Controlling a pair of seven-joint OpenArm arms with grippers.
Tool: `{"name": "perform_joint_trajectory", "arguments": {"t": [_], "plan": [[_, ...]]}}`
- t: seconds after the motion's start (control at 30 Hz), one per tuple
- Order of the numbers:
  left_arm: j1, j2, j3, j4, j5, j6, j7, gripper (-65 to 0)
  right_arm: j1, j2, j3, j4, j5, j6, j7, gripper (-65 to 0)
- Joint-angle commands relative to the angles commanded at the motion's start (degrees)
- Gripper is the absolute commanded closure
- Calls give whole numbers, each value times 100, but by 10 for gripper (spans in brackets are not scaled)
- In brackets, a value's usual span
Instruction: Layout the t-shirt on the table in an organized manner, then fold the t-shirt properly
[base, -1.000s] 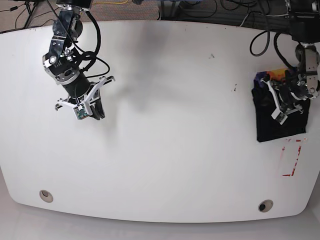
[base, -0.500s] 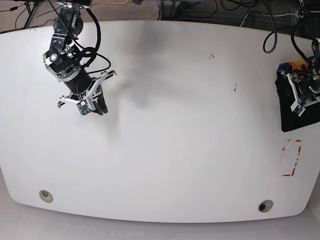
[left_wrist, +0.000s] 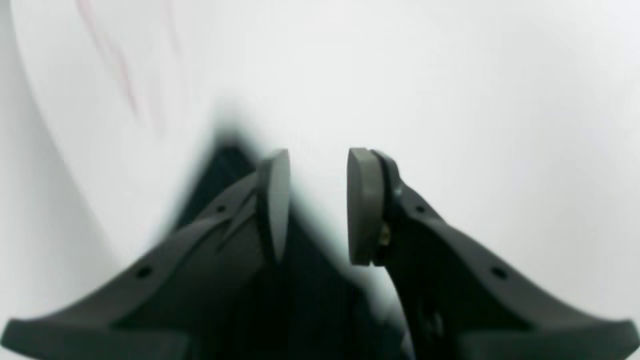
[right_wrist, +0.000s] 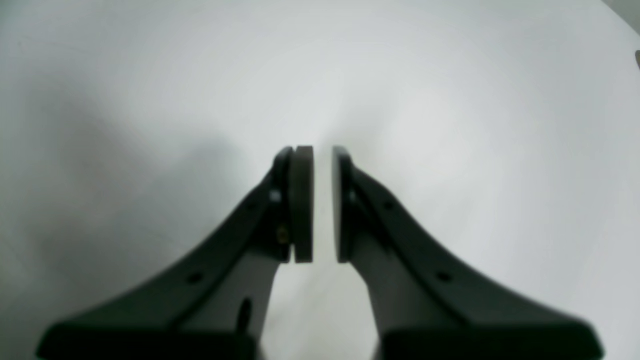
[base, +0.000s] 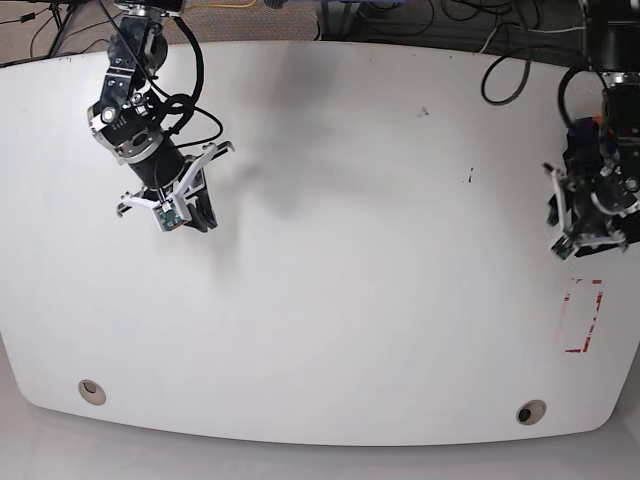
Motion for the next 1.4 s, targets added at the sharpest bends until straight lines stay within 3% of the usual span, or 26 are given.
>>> {"name": "perform_joint_trajectory", "arguments": {"t": [0.13,0.3,0.37,0.47,0.57,0.83,1.4], "plan": [[132,695,-9,281,413,0,-835,-172,9,-35,9,-404,-642,0,879,-59],[536,1459,-9,281,879,1068,-2215,-172,0,-237,79,-949,-1134,-26,1811,-59],[730,1829,-9,281,993,1464,-2787,-172,-26,-299,229,-1090,-1257,-141,2110,-59],[1090,2259,0,325,1125,1754,-3455,-174,-220,-308,413,-1152,-1310,-255,2426,-59],[1468,2655,9,413,1231,1780,-3912,-174,-554,-316,475,-1029,-1187,-273,2444,-59],[2822,3165,114,1046,1257,1675,-4018,-172,-1881,-325,545,-466,-642,-273,2426,-59],[6233,3182,316,1670,1231,1675,-4018,-172,-5011,-844,492,510,448,-229,2435,-59]]}}
